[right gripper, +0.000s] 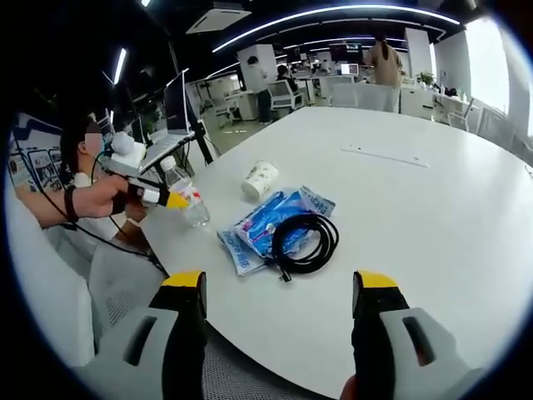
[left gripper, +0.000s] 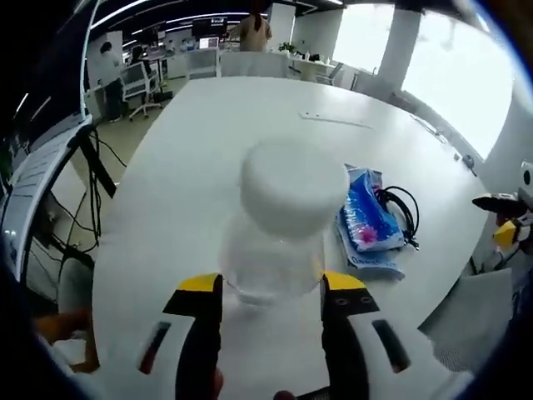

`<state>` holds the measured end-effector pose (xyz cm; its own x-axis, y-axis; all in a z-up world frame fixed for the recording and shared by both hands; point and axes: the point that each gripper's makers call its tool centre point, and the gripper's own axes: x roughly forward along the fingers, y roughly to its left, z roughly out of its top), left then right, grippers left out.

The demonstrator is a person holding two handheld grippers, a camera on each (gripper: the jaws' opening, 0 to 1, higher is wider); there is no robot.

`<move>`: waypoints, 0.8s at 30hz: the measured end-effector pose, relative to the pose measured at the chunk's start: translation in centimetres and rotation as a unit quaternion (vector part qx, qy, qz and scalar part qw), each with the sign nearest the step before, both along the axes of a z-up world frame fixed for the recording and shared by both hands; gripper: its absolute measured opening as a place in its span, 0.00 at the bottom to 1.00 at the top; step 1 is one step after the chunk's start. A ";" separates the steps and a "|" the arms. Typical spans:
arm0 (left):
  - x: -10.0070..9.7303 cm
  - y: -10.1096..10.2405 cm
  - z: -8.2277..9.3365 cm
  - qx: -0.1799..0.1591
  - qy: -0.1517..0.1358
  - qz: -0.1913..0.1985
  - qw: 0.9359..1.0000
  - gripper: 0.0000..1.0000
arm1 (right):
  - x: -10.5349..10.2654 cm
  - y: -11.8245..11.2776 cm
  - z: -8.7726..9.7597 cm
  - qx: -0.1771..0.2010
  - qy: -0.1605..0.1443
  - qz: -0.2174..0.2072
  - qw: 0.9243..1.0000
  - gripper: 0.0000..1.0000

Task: Arrange the tabletop items into an orderly group along one side of the table until the central work area is clear of visible clutter.

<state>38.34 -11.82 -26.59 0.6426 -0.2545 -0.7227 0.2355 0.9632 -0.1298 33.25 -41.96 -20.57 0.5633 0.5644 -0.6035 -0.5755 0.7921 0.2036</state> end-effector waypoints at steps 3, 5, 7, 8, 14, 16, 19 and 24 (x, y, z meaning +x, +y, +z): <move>-0.1 0.3 0.5 0.013 -0.010 -0.015 1.000 0.48 | 0.0 0.1 0.0 0.002 -0.001 -0.002 1.000 0.70; 0.1 0.5 0.4 0.021 -0.013 -0.026 0.999 0.48 | 0.0 0.2 0.0 0.001 0.000 -0.001 1.000 0.70; 0.1 0.6 0.3 0.021 -0.016 -0.035 0.999 0.49 | -0.1 0.3 -0.1 0.000 0.000 0.002 1.000 0.70; 0.0 0.6 0.4 0.025 -0.018 -0.048 0.998 0.50 | 0.0 0.4 -0.1 -0.001 0.000 0.003 1.000 0.70; -0.1 0.6 1.0 0.038 -0.034 -0.109 0.993 0.48 | 0.0 0.1 0.0 0.001 -0.003 -0.003 1.000 0.70; 0.0 0.6 1.0 0.039 -0.038 -0.117 0.992 0.47 | -0.1 0.1 -0.1 0.001 -0.002 -0.005 1.000 0.70; 0.1 0.4 0.7 0.046 -0.039 -0.140 0.988 0.45 | -0.1 0.1 -0.2 0.000 -0.001 -0.004 1.000 0.70; 0.2 -0.1 0.5 0.042 -0.043 -0.141 0.988 0.38 | -0.2 -0.1 -0.3 -0.003 0.001 -0.005 1.000 0.69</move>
<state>38.51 -11.96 -26.13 0.6143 -0.3741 -0.6947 0.5032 0.8639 -0.0202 33.03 -42.04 -20.92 0.5676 0.5551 -0.6080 -0.5673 0.7989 0.1999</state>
